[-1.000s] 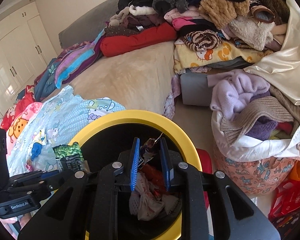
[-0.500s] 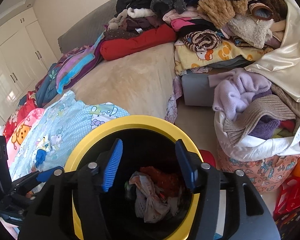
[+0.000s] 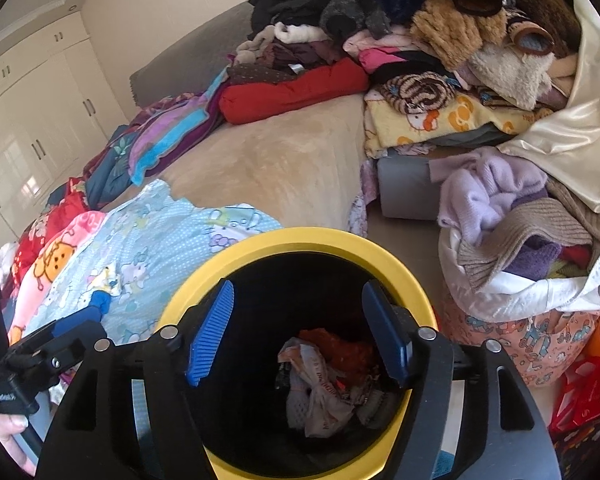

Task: Collect trash
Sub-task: 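Move both open tools from the bin back to the trash on the blanket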

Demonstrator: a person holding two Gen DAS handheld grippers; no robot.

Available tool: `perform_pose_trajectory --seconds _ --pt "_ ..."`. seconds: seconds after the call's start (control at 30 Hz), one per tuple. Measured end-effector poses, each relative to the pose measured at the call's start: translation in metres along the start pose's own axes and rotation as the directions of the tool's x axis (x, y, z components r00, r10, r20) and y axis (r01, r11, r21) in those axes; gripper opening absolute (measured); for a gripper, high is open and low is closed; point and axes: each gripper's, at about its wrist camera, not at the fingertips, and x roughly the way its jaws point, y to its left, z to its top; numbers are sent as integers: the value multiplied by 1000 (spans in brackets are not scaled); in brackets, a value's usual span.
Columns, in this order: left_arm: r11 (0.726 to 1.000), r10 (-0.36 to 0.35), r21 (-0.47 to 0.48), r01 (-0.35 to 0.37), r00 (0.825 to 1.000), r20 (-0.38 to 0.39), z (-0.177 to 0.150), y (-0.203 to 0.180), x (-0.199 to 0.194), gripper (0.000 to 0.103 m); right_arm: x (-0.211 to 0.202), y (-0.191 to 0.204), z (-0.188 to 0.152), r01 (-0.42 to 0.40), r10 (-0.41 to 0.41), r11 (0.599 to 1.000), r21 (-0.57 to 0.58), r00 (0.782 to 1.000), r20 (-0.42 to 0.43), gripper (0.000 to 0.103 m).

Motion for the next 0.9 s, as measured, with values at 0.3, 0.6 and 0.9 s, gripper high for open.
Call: perform_pose_trajectory --seconds 0.3,0.6,0.9 --pt "993 115 -50 -110 988 100 7 35 -42 92 -2 50 -8 -67 66 994 -82 998 -10 67" --pt "973 203 -146 -180 966 157 5 83 -76 92 6 104 -17 -128 123 977 -173 992 -41 69" --pt "949 263 -227 -220 948 181 -2 120 -104 92 17 153 -21 -194 182 949 -249 981 -71 71"
